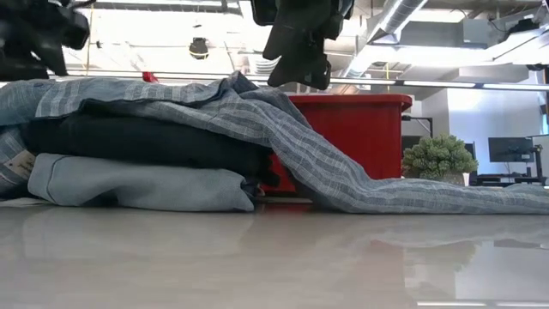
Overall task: Fold laundry
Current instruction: Fold the blue shirt from the red laundry bin
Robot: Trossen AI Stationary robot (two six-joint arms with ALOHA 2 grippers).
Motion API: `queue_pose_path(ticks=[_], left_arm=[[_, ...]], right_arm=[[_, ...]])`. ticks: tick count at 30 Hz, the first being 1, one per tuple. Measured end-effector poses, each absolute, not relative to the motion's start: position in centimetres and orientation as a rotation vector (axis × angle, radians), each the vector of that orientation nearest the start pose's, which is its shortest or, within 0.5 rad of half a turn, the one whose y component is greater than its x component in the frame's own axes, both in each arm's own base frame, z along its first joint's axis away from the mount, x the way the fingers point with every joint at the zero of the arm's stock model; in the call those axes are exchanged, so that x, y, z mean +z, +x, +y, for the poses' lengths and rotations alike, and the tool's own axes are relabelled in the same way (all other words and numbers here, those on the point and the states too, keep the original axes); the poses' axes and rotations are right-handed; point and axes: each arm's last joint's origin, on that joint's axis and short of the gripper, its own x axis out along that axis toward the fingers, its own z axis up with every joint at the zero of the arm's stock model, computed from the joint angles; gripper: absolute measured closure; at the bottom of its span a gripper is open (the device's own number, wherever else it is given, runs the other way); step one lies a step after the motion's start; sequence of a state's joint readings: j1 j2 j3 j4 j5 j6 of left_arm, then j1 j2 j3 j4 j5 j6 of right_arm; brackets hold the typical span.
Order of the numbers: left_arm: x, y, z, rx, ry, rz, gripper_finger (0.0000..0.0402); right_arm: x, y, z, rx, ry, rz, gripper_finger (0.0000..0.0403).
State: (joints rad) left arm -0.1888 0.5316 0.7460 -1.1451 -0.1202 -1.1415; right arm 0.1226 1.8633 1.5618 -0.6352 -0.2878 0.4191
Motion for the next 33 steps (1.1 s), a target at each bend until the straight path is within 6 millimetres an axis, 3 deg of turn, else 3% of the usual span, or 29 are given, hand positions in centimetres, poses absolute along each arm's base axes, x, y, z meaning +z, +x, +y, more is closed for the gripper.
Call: queue_pose_path(ticks=[4, 7, 20, 23, 29, 33], left_arm=[[25.5, 8.3, -1.0, 0.453, -0.978, 0.757, 0.0191], [25.5, 8.9, -1.0, 0.415, -0.997, 0.687, 0.0191], [24.9, 8.4, -0.2, 0.553, -0.9, 0.704, 0.0191], [25.6, 8.4, -0.1, 0.537, -0.886, 0.679, 0.0191], [29.0, 7.0, 0.5, 0.587, -0.787, 0.614, 0.0191], [29.1, 6.8, 0.5, 0.572, -0.824, 0.639, 0.0191]], right_arm=[[26.4, 40.0, 6.0, 0.183, 0.457, 1.009, 0.0222], [26.4, 40.0, 6.3, 0.188, 0.457, 1.011, 0.0223], [26.4, 39.7, 8.0, 0.214, 0.456, 1.026, 0.0223], [26.4, 39.7, 7.9, 0.213, 0.457, 1.026, 0.0223], [26.4, 39.7, 7.9, 0.212, 0.458, 1.026, 0.0223], [26.4, 39.7, 7.9, 0.212, 0.461, 1.027, 0.0223]])
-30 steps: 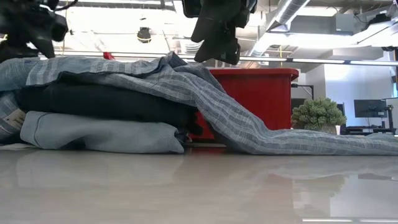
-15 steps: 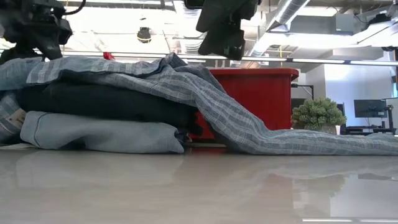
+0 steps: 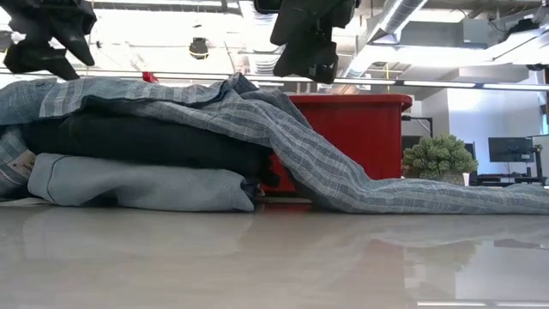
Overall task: Fold laundry
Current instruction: Fold the blue shirt from the red laundry bin
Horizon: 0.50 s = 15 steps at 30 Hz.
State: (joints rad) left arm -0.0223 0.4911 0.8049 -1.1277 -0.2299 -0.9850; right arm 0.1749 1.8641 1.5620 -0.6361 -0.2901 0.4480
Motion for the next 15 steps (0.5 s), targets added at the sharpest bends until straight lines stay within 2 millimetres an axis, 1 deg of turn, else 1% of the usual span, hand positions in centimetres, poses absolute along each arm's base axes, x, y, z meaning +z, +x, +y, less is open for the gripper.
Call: queue_pose_path(ticks=[5, 8, 12, 15], left_arm=[[27.6, 8.1, 0.3, 0.542, -0.931, 0.659, 0.0191], [26.8, 8.4, 0.2, 0.561, -0.983, 0.678, 0.0191], [26.3, 8.7, 0.2, 0.557, -1.011, 0.665, 0.0191], [26.5, 9.2, 0.1, 0.518, -1.031, 0.624, 0.0191]], right_arm=[[26.4, 39.7, 7.9, 0.211, 0.462, 1.027, 0.0223], [26.4, 39.7, 7.8, 0.211, 0.461, 1.027, 0.0223], [26.3, 39.6, 7.8, 0.208, 0.461, 1.037, 0.0223], [26.2, 39.5, 7.8, 0.206, 0.458, 1.052, 0.0223]])
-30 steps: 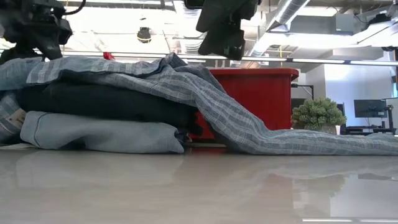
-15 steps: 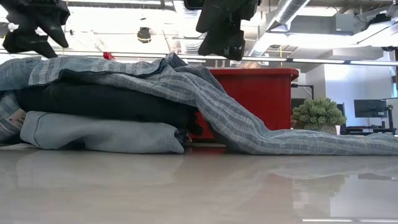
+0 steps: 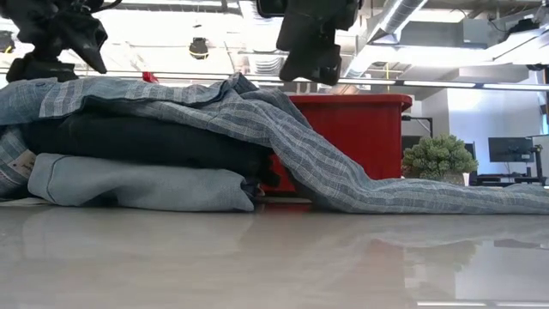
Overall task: Fold laundry
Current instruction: Fold the blue shirt from the red laundry bin
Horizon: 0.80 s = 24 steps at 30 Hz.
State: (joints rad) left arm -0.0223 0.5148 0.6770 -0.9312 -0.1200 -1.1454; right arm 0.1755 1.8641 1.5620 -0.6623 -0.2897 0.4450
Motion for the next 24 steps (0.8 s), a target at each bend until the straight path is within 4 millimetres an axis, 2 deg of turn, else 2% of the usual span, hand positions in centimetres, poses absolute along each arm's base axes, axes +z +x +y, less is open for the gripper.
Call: queue_pose_path(ticks=[9, 12, 15, 20, 24], left_arm=[[26.3, 9.7, 0.1, 0.512, -1.033, 0.637, 0.0191], [26.1, 10.0, 0.1, 0.521, -1.03, 0.656, 0.0203], [26.0, 10.2, 0.1, 0.519, -1.01, 0.67, 0.0251], [26.2, 10.1, 0.2, 0.532, -0.987, 0.628, 0.038], [27.1, 10.1, 0.3, 0.499, -1.009, 0.5, 0.0393]], right_arm=[[26.0, 39.2, 7.8, 0.2, 0.449, 1.085, 0.0223], [26.0, 39.2, 7.8, 0.199, 0.448, 1.088, 0.0223], [26.0, 39.1, 7.8, 0.199, 0.445, 1.094, 0.0223], [26.0, 39.1, 7.8, 0.197, 0.445, 1.099, 0.0223], [25.9, 39.0, 7.8, 0.192, 0.445, 1.113, 0.0223]])
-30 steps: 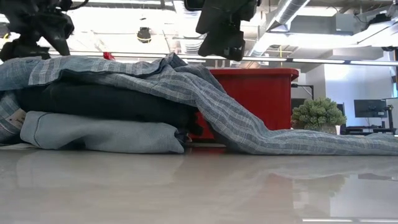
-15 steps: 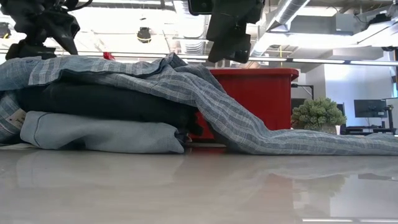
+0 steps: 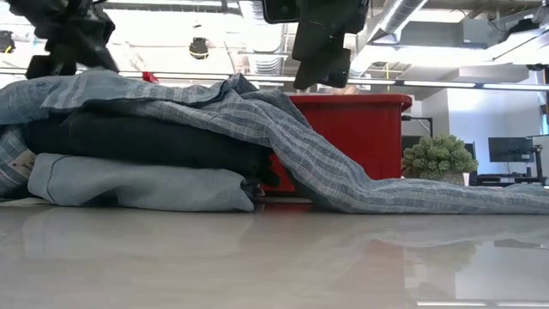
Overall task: Fold laundry
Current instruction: Fold the blue shirt from the red laundry bin
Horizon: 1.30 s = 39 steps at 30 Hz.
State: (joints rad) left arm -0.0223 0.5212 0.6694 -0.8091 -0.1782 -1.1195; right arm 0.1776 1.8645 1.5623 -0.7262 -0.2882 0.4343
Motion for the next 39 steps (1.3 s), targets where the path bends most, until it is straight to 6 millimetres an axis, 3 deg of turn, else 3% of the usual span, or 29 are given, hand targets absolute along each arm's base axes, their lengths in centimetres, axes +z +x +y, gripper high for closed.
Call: queue_pose_path(ticks=[11, 17, 25, 29, 33, 39], left_arm=[[28.6, 8.2, 1.0, 0.539, -0.99, 0.399, 0.0401], [28.4, 6.5, 1.2, 0.621, -0.958, 0.535, 0.0401], [29.1, 7.0, 1.6, 0.611, -0.876, 0.453, 0.0399], [29.1, 7.3, 1.6, 0.562, -0.818, 0.481, 0.0369], [28.3, 7.0, 1.7, 0.655, -0.777, 0.573, 0.0322], [27.7, 6.7, 1.9, 0.768, -0.759, 0.616, 0.0282]], right_arm=[[25.9, 39.0, 7.7, 0.189, 0.446, 1.116, 0.0223], [25.9, 39.0, 7.7, 0.186, 0.448, 1.115, 0.0223], [25.9, 39.1, 7.0, 0.161, 0.454, 1.109, 0.0223], [25.9, 39.7, 5.4, 0.015, 0.379, 1.037, 0.0223], [26.6, 40.7, 3.6, -0.169, 0.255, 0.872, 0.0232], [27.4, 41.8, 1.3, -0.215, 0.213, 0.738, 0.0263]])
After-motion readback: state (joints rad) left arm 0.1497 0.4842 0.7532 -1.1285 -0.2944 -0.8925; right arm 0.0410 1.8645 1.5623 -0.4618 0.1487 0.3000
